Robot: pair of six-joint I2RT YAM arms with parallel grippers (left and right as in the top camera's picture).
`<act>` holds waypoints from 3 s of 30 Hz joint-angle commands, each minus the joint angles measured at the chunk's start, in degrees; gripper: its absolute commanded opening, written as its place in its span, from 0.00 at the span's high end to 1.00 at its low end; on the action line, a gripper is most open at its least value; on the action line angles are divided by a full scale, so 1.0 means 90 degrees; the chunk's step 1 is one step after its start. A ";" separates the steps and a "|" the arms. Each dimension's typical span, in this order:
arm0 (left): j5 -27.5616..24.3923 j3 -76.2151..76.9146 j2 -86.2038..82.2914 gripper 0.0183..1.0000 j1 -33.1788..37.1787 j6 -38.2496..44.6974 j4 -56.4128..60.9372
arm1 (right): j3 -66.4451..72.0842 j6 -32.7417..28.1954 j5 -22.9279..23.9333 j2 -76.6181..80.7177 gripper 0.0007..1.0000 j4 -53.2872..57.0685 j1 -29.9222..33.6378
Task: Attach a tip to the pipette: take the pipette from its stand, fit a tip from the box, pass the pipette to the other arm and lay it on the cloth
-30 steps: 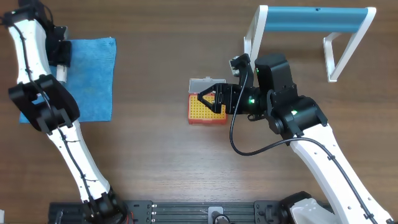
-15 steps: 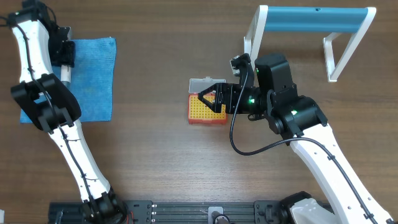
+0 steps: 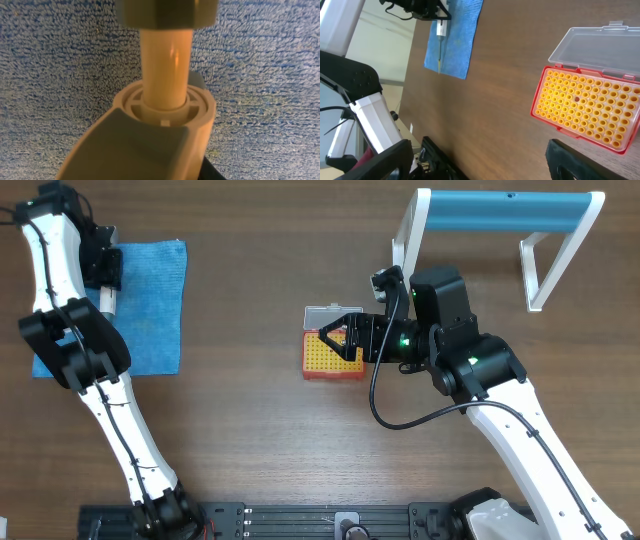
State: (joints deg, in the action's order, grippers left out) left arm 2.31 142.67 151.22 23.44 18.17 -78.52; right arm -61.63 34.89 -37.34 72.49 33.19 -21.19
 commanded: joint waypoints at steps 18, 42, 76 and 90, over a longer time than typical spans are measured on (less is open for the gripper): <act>-0.0117 0.0168 0.0287 0.77 -0.0024 -0.0109 -0.0019 | -0.0053 0.0075 0.0104 0.0032 0.14 -0.0034 -0.0024; -0.0119 0.0199 -0.2939 0.00 -0.0610 -0.0155 -0.1265 | -0.0056 -0.1870 0.5396 -0.0304 0.14 -0.0204 -0.0024; -0.1615 -0.4656 -1.2750 0.00 -0.0911 -0.1991 -0.2067 | 0.2518 -0.3531 0.6220 -0.7946 0.14 0.1661 -0.0027; -0.1620 -0.4656 -1.2930 0.00 -0.0911 -0.1994 -0.2086 | 0.2526 -0.3531 0.6217 -0.7946 0.14 0.3215 -0.0027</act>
State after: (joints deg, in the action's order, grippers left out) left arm -11.73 101.21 34.96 15.16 1.15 -96.88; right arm -39.24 3.73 18.13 0.69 62.17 -21.19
